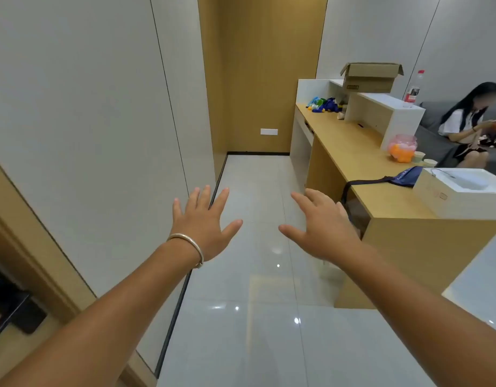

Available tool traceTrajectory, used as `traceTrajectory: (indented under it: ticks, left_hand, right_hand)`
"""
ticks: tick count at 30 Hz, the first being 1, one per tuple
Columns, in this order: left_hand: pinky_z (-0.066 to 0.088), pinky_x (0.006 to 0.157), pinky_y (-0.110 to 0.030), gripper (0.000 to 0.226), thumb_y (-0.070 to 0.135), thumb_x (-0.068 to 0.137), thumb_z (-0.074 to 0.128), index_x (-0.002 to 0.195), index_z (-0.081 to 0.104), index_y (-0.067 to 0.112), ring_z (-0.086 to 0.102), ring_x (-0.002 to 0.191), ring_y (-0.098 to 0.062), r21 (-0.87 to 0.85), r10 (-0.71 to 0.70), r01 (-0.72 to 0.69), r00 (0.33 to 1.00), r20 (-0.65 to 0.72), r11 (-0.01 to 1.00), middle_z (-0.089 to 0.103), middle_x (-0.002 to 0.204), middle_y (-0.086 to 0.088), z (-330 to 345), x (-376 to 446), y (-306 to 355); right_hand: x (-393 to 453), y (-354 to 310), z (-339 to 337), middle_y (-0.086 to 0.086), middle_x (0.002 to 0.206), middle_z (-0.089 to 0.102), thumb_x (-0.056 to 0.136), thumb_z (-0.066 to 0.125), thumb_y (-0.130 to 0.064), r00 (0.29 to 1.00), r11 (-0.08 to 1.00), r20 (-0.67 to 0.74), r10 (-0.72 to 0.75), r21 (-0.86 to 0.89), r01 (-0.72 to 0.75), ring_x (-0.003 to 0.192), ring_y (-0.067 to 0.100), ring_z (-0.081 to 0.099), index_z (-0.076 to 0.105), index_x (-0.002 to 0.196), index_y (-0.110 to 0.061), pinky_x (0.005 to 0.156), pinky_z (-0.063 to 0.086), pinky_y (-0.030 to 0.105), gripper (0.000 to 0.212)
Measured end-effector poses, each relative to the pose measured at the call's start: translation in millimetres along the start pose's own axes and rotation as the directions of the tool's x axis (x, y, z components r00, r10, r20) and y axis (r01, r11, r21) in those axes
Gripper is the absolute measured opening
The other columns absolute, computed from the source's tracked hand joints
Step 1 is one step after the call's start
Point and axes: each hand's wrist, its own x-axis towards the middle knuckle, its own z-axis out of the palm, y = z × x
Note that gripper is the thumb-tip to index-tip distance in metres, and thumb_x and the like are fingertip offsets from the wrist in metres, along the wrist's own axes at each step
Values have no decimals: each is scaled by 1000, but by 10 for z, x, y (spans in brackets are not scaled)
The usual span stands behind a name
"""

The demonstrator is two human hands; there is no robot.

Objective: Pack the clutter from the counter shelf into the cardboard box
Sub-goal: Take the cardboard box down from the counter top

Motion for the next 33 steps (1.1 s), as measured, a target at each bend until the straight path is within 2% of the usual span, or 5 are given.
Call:
traceTrajectory:
  ticks: [10, 25, 33]
  left_hand:
    - [-1, 114, -55, 76, 74, 84, 10, 149, -9, 39, -6, 147, -22, 73, -22, 19, 999, 42, 997, -2, 161, -1, 415, 1345, -332]
    - [2, 116, -54, 76, 73, 84, 12, 149, -8, 40, -3, 147, -21, 80, -75, 74, 997, 18, 994, 0, 161, -1, 998, 4237, 247]
    - [1, 116, -54, 76, 74, 84, 10, 149, -9, 40, -5, 147, -21, 64, -57, 54, 998, 40, 996, -2, 161, -1, 1404, 5702, 262]
  right_hand:
    - [1421, 137, 483, -1, 156, 20, 83, 42, -71, 999, 999, 4, -40, 13, 39, 144, 20, 14, 18, 147, -36, 114, 10, 53, 76]
    - [4220, 1635, 835, -2, 156, 21, 83, 43, -70, 996, 995, -15, -87, 46, 87, 144, 21, 15, 20, 147, -36, 113, 10, 55, 76]
    - [5558, 2100, 1210, -3, 156, 21, 83, 43, -70, 997, 997, 24, -71, 41, 70, 144, 20, 15, 20, 147, -36, 113, 11, 55, 76]
